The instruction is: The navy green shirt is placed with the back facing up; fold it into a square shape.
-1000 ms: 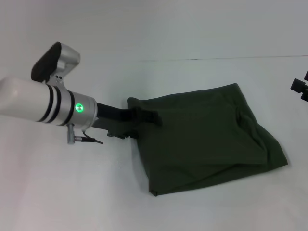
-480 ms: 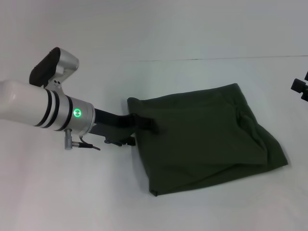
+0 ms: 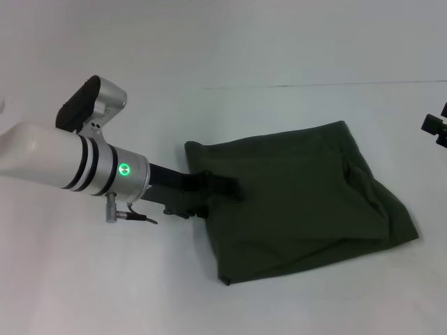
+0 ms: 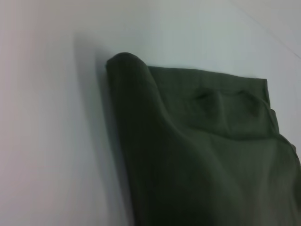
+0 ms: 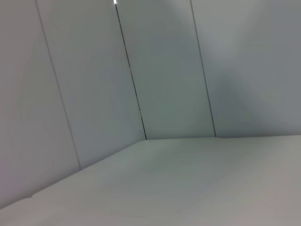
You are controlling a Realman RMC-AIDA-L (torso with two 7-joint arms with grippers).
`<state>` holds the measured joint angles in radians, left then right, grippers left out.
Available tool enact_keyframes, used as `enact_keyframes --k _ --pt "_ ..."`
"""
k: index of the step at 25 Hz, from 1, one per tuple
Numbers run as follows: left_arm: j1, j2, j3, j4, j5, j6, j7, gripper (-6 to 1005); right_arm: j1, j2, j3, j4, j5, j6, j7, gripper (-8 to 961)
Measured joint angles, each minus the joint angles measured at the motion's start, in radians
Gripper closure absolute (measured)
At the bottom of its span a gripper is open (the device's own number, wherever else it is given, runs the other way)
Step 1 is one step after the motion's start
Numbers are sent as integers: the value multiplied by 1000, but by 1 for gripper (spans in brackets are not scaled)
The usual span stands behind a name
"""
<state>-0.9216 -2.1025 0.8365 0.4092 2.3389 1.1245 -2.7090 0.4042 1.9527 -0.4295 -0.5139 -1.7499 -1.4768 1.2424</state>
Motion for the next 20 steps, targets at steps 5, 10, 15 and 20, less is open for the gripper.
enact_keyframes --k 5,10,15,20 --pt "-5 -13 0 0 3 -5 1 126 -1 0 0 0 2 -1 -10 315" --pt "-1 -18 1 0 6 -14 7 162 -1 0 0 0 2 -2 -12 315" --pt "4 -18 1 0 6 -27 16 336 -5 1 0 0 4 -6 -12 315" --pt "7 -14 1 0 6 -31 41 513 -7 3 0 0 4 -8 -12 315"
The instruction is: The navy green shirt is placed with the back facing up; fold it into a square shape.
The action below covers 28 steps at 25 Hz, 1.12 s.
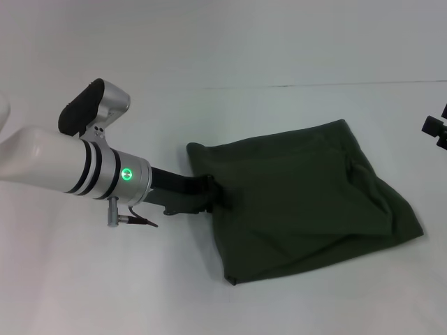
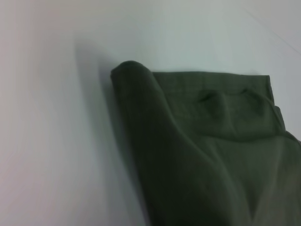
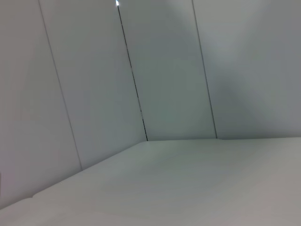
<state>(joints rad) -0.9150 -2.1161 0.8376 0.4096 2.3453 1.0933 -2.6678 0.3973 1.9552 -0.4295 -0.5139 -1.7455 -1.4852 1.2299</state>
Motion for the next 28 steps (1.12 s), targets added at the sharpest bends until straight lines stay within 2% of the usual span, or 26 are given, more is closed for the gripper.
enact_keyframes --k 4,7,10,14,25,28 --pt "1 3 0 0 1 0 15 676 0 1 1 1 0 0 0 315" --pt "2 14 1 0 7 14 38 819 0 6 1 1 0 0 0 315" --pt "6 26 1 1 12 23 54 853 0 10 4 1 1 0 2 315" --pt "7 53 2 10 45 71 87 888 0 13 15 1 1 0 7 316" --pt "6 102 -8 82 169 156 134 887 -12 39 27 1 2 4 9 316" --pt "3 114 -8 125 194 217 152 889 -14 43 28 5 1 6 10 316"
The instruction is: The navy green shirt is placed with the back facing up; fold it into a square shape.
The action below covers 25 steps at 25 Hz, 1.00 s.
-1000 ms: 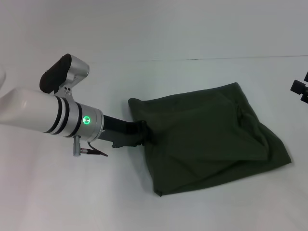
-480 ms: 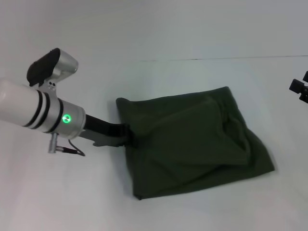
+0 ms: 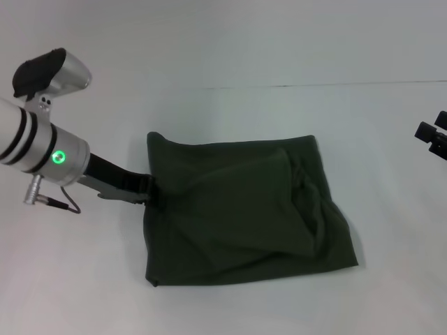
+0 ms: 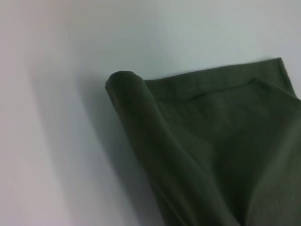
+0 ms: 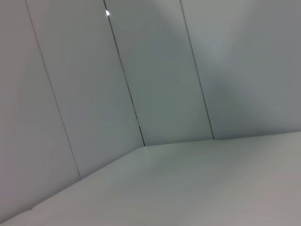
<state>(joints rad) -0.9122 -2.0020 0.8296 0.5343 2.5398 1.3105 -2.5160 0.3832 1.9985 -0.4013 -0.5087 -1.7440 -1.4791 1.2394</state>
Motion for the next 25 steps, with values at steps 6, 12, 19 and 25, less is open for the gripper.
enact_keyframes --k 6,12,19,25 --pt "-2 6 0 38 57 55 5 891 0 11 1 2 -3 2 0 315" --pt "-3 8 7 63 94 67 5 890 -4 17 1 3 -6 2 -1 315" --pt "-8 7 -3 67 96 66 6 878 -9 21 -6 4 -6 -1 -6 315" --pt "13 5 -22 140 87 111 9 766 -8 22 -11 2 -11 -1 -6 315"
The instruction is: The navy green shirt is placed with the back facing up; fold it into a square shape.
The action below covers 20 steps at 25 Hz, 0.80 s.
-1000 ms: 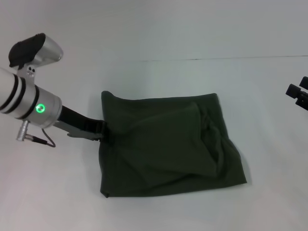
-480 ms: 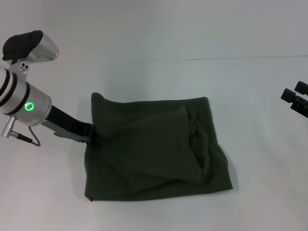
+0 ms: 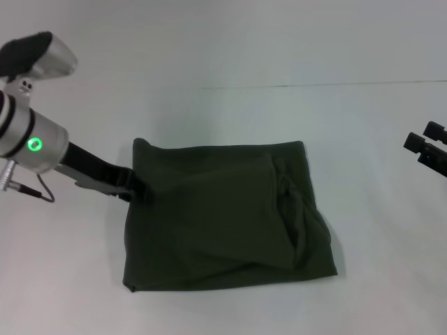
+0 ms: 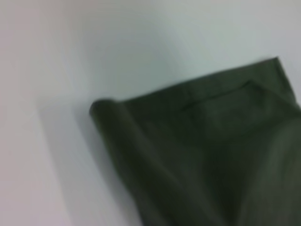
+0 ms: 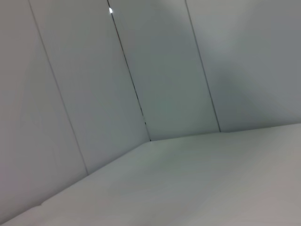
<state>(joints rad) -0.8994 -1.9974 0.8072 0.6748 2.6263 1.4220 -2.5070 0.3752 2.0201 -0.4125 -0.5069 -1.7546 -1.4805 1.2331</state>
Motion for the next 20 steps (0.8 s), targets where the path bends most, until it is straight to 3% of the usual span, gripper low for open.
enact_keyframes --k 6,10,14,20 --pt "55 2 -101 135 -127 112 96 517 19 0 -30 -6 -49 -21 -4 316" --pt "100 6 -225 127 -314 163 248 343 44 -3 -121 -7 -74 -74 -28 316" --pt "137 2 -251 98 -470 165 346 186 92 3 -248 -8 -106 -86 -56 315" --pt "154 -8 -253 83 -572 164 434 107 188 40 -351 -7 -206 -24 -79 316"
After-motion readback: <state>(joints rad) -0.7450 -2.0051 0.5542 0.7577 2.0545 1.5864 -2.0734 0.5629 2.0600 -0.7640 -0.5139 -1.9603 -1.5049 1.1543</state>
